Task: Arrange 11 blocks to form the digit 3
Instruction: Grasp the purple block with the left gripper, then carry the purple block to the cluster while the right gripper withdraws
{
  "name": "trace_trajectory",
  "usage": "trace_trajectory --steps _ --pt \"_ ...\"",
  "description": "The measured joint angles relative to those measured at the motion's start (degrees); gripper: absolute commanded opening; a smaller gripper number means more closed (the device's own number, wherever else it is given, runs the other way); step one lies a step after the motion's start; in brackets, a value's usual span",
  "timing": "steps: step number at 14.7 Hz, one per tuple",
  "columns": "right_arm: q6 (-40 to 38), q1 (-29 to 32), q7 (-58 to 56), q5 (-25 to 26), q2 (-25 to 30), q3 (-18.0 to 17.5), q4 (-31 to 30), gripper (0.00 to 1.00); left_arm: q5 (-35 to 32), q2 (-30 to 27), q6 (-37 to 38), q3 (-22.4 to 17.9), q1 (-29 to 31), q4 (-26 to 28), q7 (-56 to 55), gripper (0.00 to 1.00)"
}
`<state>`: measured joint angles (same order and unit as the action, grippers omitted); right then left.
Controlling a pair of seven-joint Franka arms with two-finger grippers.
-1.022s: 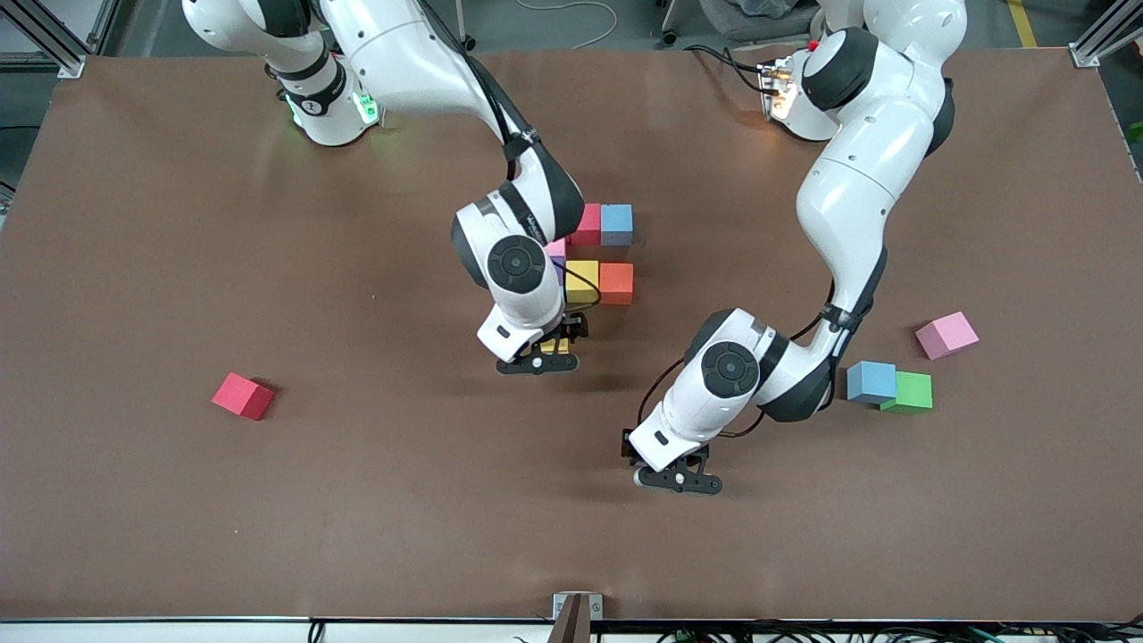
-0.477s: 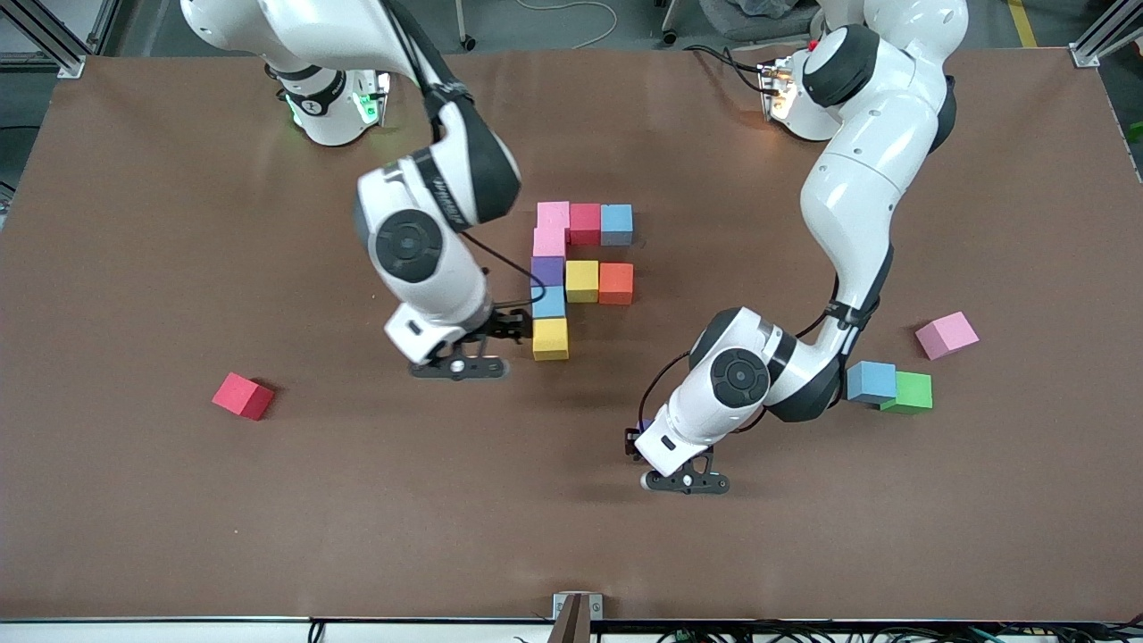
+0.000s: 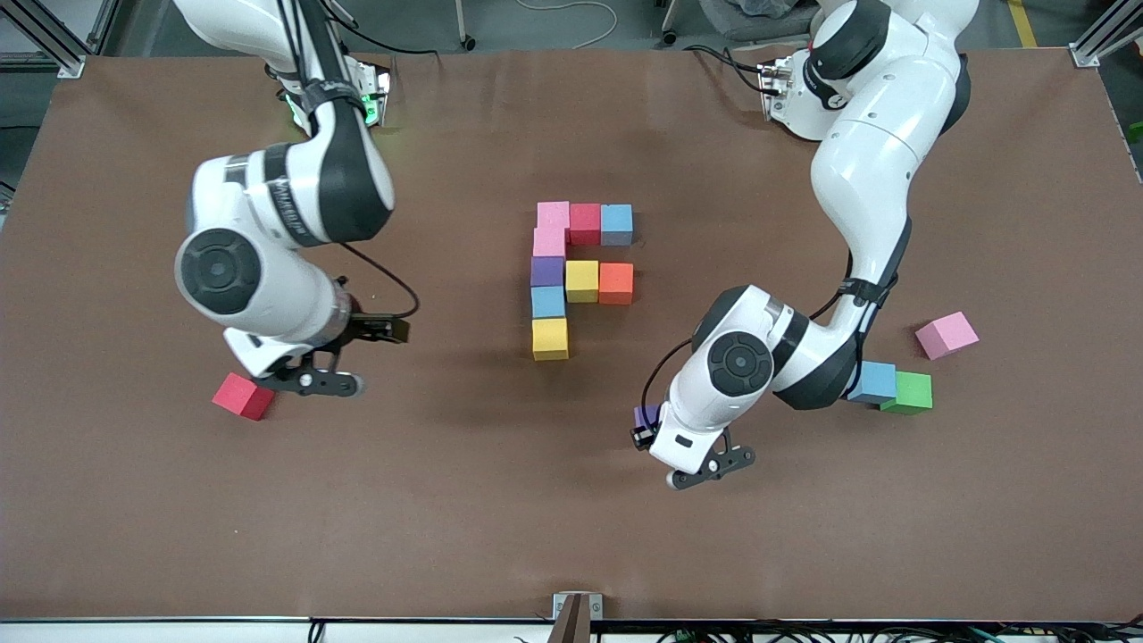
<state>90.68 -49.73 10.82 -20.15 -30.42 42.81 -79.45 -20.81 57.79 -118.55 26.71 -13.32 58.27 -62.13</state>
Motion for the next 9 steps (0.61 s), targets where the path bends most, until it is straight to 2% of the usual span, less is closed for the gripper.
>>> trace_trajectory --steps 3,5,7,9 --pt "-3.1 0.18 -5.09 0.0 0.35 4.64 0.0 1.0 -2.04 -3.32 0.3 -0.01 -0.25 5.69 -16.28 0.3" --pt "-3.87 1.16 -5.26 0.0 0.87 5.05 0.0 1.0 -6.45 -5.44 0.42 0.02 -0.61 9.84 -29.89 0.3" --pt "-4.19 3.15 -5.35 0.89 1.76 3.76 0.0 1.0 -9.21 -6.54 0.61 0.03 -1.41 12.75 -42.21 0.3" --pt "-4.23 6.41 -5.31 4.96 3.68 -0.46 0.0 1.0 -9.51 -7.05 0.83 0.15 -2.03 14.22 -51.35 0.3"
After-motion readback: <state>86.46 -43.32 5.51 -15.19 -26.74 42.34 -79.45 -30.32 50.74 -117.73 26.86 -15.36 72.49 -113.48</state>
